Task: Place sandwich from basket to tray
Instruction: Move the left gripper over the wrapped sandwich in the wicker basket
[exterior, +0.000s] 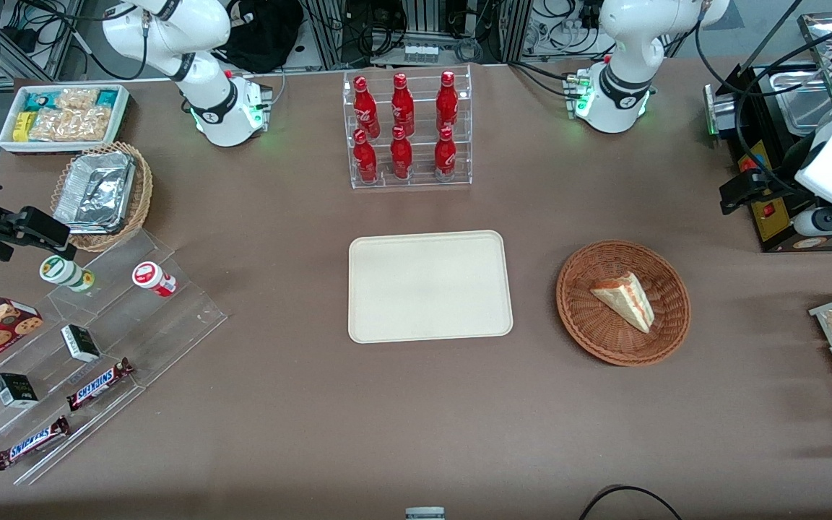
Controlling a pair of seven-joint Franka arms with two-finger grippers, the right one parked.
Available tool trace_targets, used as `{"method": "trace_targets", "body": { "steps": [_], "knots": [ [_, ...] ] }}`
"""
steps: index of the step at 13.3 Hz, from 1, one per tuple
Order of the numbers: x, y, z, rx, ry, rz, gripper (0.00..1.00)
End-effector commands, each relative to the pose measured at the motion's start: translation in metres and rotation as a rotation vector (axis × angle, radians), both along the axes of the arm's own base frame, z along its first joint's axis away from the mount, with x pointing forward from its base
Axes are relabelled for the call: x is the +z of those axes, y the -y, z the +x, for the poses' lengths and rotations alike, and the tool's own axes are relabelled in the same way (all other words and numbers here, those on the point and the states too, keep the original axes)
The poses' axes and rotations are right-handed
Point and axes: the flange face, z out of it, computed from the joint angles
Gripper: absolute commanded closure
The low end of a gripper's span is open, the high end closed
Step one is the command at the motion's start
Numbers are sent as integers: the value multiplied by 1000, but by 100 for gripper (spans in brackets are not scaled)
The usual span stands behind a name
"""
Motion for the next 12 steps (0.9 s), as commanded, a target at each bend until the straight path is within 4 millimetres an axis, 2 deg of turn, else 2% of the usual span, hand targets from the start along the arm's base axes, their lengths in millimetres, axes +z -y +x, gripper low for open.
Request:
{"method": "trace_targets", "body": {
  "steps": [1,4,6,8,12],
  "knots": [
    [8,-6,-3,-22,-6,-19,0],
    [5,-6,-2,-19,-12,-15,0],
    [-13,-7,4,-5,-46,-14,0],
    [-47,-5,9,-7,-80,-13,0],
    [-136,7,10,42,-33,-7,0]
  ]
}}
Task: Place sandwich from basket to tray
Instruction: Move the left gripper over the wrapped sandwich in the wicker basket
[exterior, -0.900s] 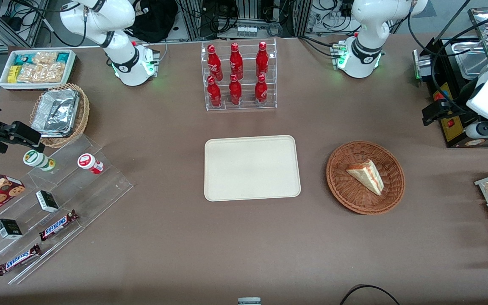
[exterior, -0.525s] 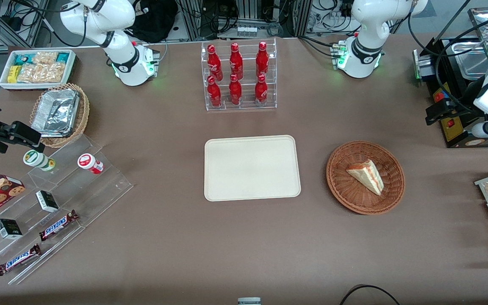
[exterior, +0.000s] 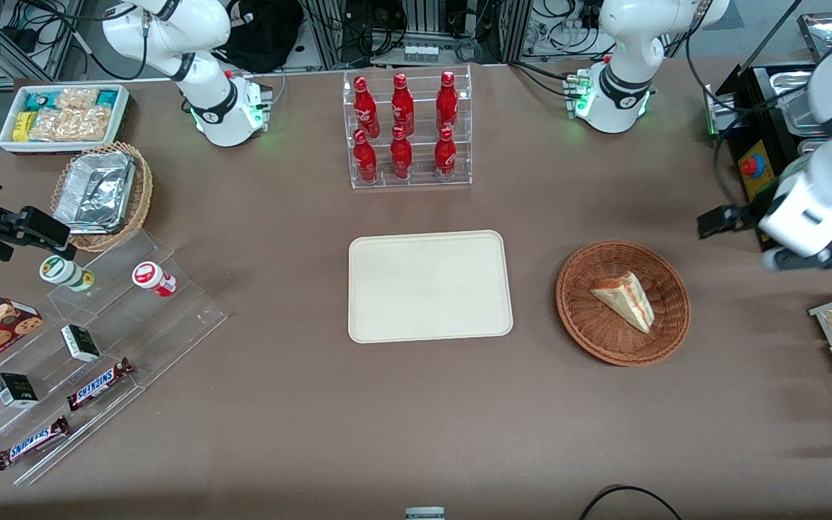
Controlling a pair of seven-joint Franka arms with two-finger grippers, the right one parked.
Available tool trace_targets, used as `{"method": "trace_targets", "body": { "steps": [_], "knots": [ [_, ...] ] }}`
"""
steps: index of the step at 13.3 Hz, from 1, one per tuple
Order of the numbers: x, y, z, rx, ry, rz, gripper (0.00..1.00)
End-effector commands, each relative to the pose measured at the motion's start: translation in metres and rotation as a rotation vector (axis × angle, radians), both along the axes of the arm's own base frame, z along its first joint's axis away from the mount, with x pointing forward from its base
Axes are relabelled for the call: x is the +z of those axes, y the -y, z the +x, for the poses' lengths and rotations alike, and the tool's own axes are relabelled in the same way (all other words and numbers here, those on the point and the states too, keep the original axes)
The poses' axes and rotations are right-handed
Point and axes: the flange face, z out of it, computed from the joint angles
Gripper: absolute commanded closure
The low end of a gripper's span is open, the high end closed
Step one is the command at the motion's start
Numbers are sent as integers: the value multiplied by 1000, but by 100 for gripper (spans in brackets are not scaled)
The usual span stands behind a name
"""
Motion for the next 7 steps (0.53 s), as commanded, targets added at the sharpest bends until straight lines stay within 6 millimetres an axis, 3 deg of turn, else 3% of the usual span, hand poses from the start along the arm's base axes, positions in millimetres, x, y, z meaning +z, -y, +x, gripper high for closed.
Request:
{"method": "trace_targets", "body": {
  "steps": [1,3,7],
  "knots": [
    [-47,16,-11,81,29,9,0],
    [-76,29,-18,237,55,26,0],
    [-112,43,-31,573,60,64,0]
  ]
}}
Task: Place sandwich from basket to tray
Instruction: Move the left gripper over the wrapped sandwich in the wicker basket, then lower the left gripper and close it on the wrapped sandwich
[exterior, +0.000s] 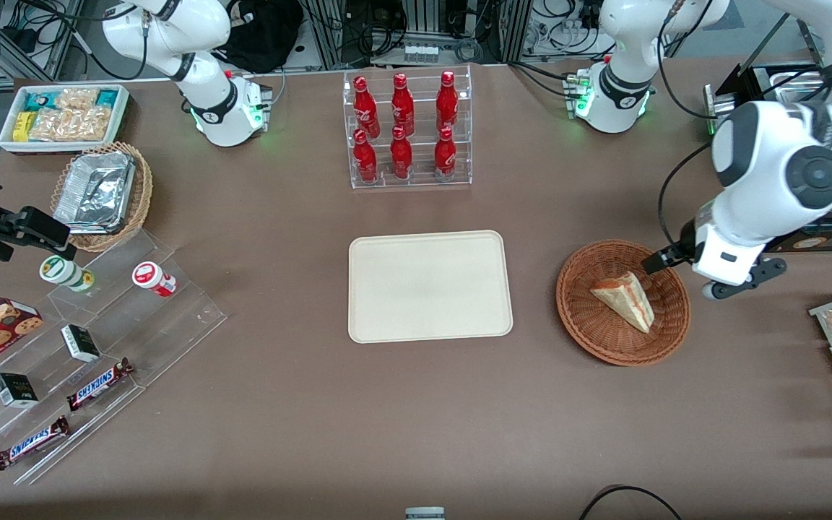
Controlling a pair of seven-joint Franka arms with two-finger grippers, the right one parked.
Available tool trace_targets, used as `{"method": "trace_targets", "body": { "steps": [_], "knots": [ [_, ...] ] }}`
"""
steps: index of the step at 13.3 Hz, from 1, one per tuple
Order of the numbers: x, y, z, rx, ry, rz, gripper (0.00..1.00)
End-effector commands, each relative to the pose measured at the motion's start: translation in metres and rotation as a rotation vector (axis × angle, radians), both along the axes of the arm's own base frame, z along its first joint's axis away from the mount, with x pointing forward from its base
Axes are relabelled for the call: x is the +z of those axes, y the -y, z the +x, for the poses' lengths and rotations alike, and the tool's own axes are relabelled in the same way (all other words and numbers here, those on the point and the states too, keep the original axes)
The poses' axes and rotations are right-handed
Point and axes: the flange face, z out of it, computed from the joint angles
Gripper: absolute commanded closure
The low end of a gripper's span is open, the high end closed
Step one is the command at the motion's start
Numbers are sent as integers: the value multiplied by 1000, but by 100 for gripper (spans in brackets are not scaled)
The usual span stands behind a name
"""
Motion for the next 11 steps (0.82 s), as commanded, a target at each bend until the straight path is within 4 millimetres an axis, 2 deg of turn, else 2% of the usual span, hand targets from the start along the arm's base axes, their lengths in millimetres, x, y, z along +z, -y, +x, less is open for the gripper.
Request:
{"method": "trace_targets", "body": {
  "steps": [1,3,7,11],
  "knots": [
    [-16,9,-16,199,31,16,0],
    [-40,12,-24,265,68,9,0],
    [-73,12,-24,301,57,2,0],
    [-95,13,-17,312,75,-21,0]
  ]
}}
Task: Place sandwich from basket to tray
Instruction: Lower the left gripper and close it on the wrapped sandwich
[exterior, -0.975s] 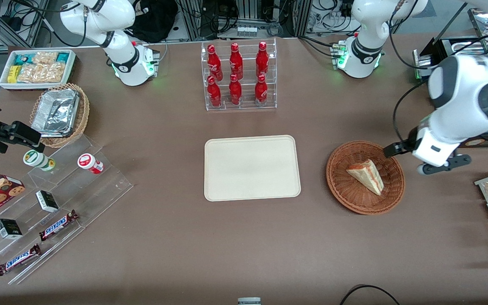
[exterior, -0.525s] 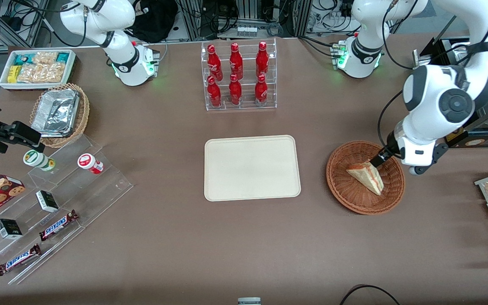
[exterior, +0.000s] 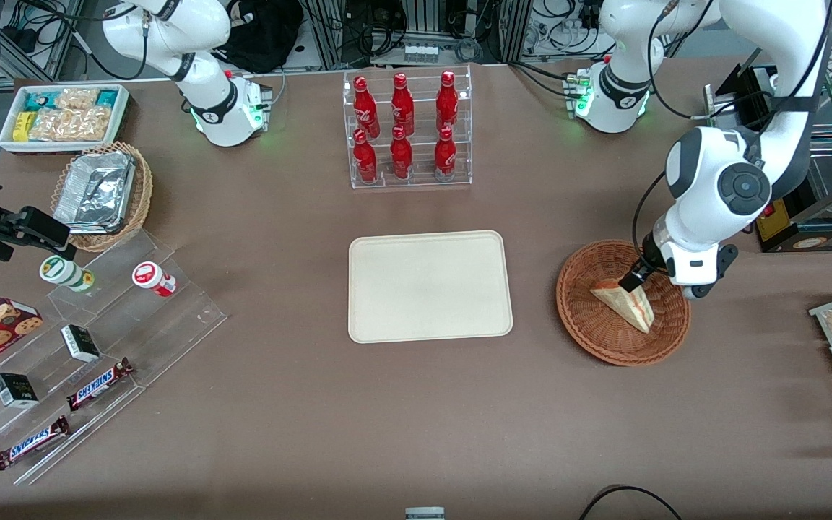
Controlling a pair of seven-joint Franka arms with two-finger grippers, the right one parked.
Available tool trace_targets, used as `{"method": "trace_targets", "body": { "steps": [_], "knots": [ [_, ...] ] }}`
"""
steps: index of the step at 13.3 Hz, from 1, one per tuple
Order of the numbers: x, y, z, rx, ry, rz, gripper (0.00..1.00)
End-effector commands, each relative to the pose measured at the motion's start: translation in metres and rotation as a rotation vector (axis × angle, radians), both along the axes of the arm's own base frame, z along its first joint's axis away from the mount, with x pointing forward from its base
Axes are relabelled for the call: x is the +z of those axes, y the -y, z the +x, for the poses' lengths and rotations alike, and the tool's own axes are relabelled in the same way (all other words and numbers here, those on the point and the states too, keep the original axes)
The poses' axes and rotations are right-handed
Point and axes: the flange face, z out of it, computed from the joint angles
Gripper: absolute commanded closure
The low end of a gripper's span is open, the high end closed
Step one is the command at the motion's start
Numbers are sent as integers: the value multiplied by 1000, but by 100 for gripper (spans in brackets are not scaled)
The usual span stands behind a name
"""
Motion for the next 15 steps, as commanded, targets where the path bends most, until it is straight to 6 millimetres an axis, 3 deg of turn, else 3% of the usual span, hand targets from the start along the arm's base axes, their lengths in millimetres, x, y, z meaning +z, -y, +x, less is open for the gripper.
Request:
{"method": "trace_targets", "body": {
  "steps": [1,10,11,13,14,15],
  "knots": [
    [-17,2,3,23,9,-16,0],
    [-50,-2,6,35,-10,-33,0],
    [-52,-2,7,36,-8,-36,7],
    [-48,-3,11,52,1,-39,65],
    [-44,-3,15,62,11,-41,85],
    [-42,-3,18,66,17,-42,88]
  ]
}}
